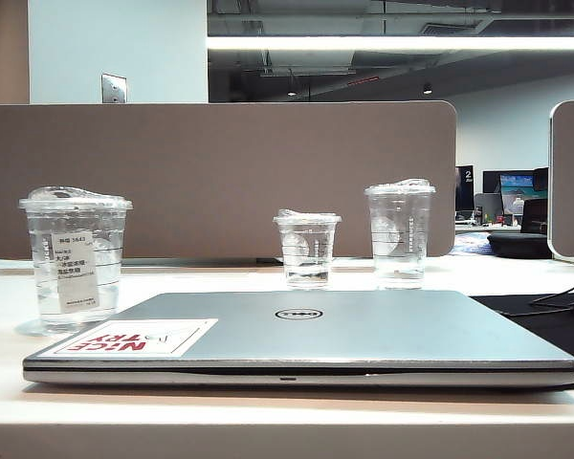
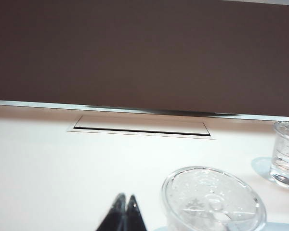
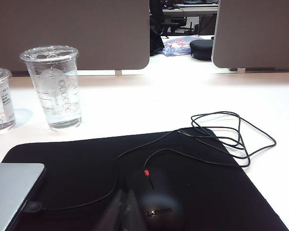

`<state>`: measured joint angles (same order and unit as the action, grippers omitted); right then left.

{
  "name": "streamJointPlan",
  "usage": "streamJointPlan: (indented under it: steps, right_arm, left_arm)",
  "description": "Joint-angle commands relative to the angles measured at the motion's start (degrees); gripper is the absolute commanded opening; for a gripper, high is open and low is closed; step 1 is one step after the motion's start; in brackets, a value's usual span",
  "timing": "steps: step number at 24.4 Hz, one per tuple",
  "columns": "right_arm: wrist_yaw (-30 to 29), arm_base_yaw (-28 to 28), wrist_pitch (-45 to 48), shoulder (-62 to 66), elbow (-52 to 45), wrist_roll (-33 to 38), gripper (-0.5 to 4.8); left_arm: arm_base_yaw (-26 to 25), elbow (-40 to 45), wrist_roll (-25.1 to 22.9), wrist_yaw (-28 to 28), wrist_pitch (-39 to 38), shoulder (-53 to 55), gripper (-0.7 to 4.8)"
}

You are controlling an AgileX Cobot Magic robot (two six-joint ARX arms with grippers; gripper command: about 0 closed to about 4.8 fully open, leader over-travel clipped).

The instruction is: Pick up the coffee cup on the left and place it on the left side of the laptop.

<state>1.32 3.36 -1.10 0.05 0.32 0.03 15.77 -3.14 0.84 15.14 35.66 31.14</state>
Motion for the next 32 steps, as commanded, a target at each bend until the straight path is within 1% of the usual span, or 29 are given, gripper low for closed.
streamJointPlan:
  steps: [1, 15, 19, 20, 21, 22, 24, 27, 28, 29, 30, 32]
  right_arm:
    - [0.07, -0.04, 0.9, -0.09, -0.24, -0.09, -0.05]
    - [0.07, -0.04, 0.9, -0.09, -0.24, -0.07, -0.05]
    - [0.07, -0.04, 0.92, -0.09, -0.24, -0.09, -0.05]
    - [0.07, -0.04, 0.87, -0.09, -0.24, -0.09, -0.05]
    - [0.09, -0.04, 0.83, -0.09, -0.24, -0.09, -0.05]
    - [0.07, -0.04, 0.92, -0.09, -0.24, -0.09, -0.05]
    - [0.07, -0.04, 0.85, -0.09, -0.24, -0.09, -0.05]
    - [0.07, -0.04, 0.87, -0.09, -0.24, -0.09, -0.05]
    - [0.07, -0.04, 0.92, -0.11, -0.24, -0.09, -0.05]
    - [0.07, -0.04, 0.85, -0.09, -0.24, -0.09, -0.05]
    - [0.07, -0.04, 0.92, -0.09, -0.24, -0.09, -0.05]
    - [0.07, -0.04, 0.87, -0.09, -0.24, -0.09, -0.05]
  left_arm:
    - [-0.02, -0.31, -0.39, 0.11, 0.02, -0.04, -0.05]
    - [-0.02, -0.31, -0.44, 0.15, -0.55, -0.04, -0.05]
    - [-0.13, -0.2, -0.46, 0.28, -2.93, -1.55, -0.05]
    - [-0.85, -0.2, -2.99, 0.26, -4.24, -2.6, -0.05]
    - [-1.64, -0.2, -3.52, 0.24, -5.44, -3.39, -0.05]
    - [-2.89, -0.2, -3.3, 0.09, -7.17, -4.46, -0.05]
    - [-5.27, 0.0, -1.31, -0.92, -10.05, -6.62, -0.05]
    - [-8.2, 1.7, -0.35, -3.65, -10.86, -10.14, -0.05]
    - [-9.53, 2.69, -0.37, -5.77, -13.2, -13.09, -0.05]
    - [-10.05, 2.71, -0.42, -6.56, -15.17, -14.51, -0.05]
    - [-10.88, 2.73, -0.42, -7.67, -18.97, -17.29, -0.05]
    - [-11.32, 2.73, -0.44, -7.65, -21.68, -19.28, -0.05]
